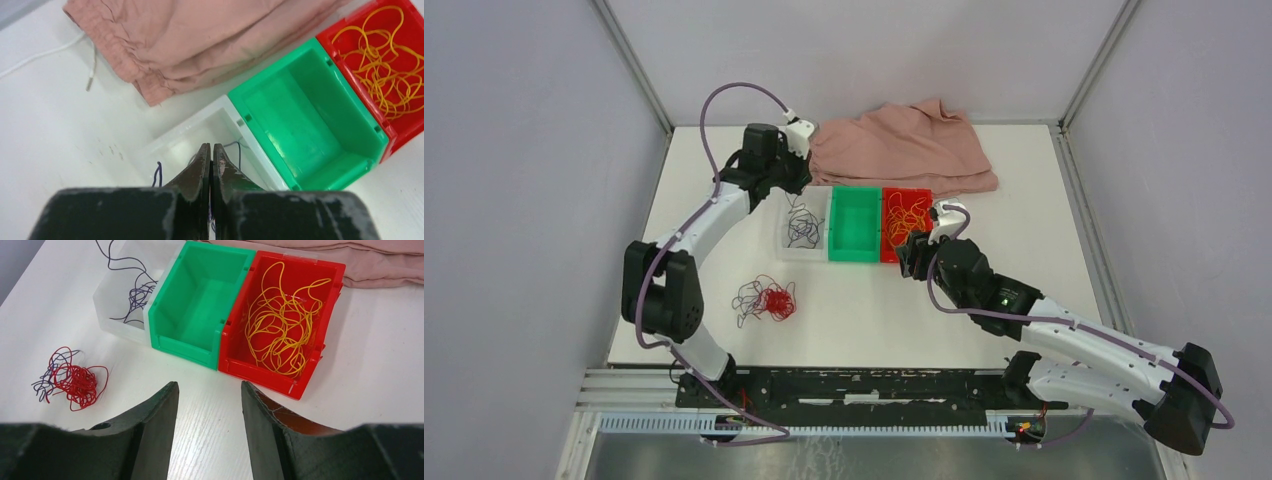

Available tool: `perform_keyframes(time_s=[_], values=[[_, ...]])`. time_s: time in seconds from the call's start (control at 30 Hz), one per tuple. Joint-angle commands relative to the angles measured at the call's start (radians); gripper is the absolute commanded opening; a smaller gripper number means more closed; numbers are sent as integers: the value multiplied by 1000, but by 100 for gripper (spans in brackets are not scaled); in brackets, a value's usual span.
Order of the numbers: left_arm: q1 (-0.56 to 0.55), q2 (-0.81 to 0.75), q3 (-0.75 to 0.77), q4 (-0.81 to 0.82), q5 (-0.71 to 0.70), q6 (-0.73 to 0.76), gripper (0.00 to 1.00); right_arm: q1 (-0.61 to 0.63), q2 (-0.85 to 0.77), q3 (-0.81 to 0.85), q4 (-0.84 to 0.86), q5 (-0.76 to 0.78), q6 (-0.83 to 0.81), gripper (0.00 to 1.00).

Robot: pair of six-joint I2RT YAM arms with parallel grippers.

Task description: Untangle the cables

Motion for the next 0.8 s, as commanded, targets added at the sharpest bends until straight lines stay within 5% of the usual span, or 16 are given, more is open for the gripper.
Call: perform_keyframes(time_s=[0.0,0.5,0.57,0.67,0.77], values=[[-5,-37,-98,58,3,-59,3,-2,-6,35,31,-9,23,55],[4,98,-125,163,82,-116,6,-3,-7,39,15,13,7,55],[32,108,-119,170,121,-129,14,-4,-9,42,9,17,3,55],[50,116,-86,131,111,-96,43,-4,-14,43,7,22,0,55],[51,93,-77,113,76,-56,46,-4,-13,46,7,21,2,55]])
